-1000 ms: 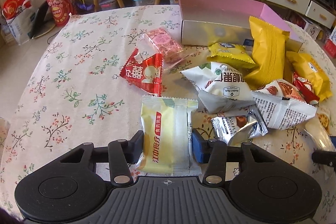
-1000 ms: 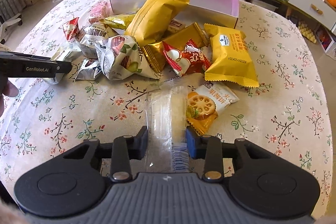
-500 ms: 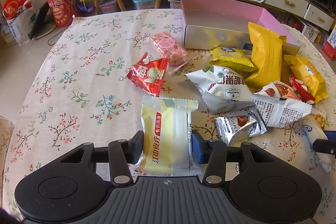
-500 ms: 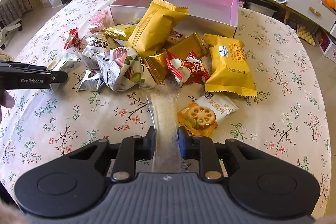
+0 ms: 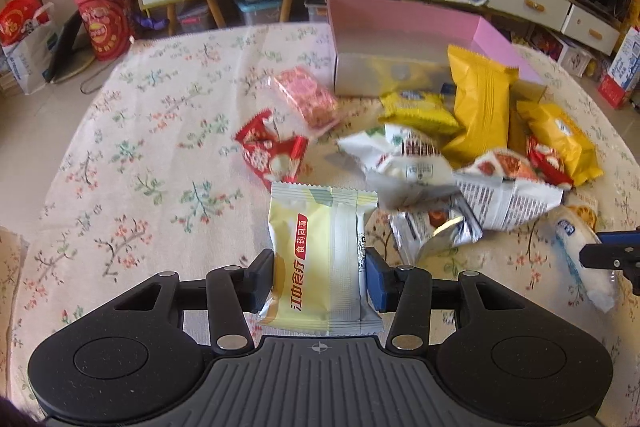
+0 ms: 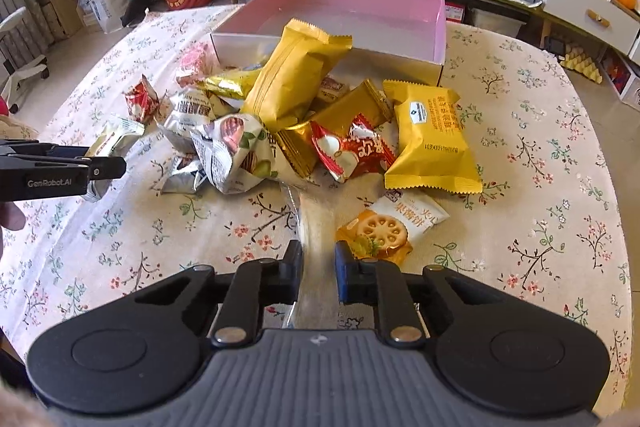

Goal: Organize snacks
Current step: 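Carry both held packets up and over into the pink box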

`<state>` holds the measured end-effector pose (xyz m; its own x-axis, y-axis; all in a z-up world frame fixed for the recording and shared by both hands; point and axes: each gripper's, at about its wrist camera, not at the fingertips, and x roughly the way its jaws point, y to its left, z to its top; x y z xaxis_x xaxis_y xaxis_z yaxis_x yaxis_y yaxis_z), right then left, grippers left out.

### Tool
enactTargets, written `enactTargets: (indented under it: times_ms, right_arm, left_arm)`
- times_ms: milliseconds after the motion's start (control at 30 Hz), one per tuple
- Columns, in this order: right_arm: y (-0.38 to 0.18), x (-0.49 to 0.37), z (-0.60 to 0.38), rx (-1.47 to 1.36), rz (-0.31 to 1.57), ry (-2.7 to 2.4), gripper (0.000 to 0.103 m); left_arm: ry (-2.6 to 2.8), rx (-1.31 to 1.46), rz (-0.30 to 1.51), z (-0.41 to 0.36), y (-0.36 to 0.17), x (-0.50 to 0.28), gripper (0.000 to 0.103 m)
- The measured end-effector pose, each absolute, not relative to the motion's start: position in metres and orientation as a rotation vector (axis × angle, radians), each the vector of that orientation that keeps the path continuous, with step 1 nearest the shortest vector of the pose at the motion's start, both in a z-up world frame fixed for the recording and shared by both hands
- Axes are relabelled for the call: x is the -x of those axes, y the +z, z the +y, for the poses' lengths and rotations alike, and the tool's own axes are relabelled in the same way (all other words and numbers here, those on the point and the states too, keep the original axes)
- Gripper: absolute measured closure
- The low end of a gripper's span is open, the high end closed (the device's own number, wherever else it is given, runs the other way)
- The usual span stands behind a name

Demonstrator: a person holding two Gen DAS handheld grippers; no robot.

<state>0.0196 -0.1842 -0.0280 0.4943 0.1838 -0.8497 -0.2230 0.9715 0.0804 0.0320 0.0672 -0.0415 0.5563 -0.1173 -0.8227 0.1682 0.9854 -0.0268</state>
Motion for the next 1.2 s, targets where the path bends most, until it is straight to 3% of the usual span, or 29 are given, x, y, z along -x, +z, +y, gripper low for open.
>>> enactTargets:
  times_ms: [167,567,667,800,1200]
  right_arm:
    - [-0.041,-0.026,-0.184,-0.007,1.088,0.252,0.073]
    - [-0.045,-0.02,-0.159,0.08,1.065,0.316,0.062]
    - [-0.045,-0.017,-0.154,0.119,1.047,0.339,0.065]
    - [-0.044,-0.014,-0.15,0.173,1.017,0.338,0.083]
    - [-0.016,-0.013,-0.161,0.065,0.98,0.344,0.087]
  left_arm:
    - [-0.185,-0.063,1.028,0.067,-0.054,-0.033,0.058]
    - [-0.177,-0.108,1.013,0.06,-0.058,-0.035,0.05]
    - [-0.174,-0.112,1.006,0.059,-0.058,-0.035,0.051]
    - [-0.172,-0.115,0.999,0.057,-0.057,-0.034,0.058]
    - [-0.187,-0.1,0.949,0.063,-0.036,-0.023,0.058]
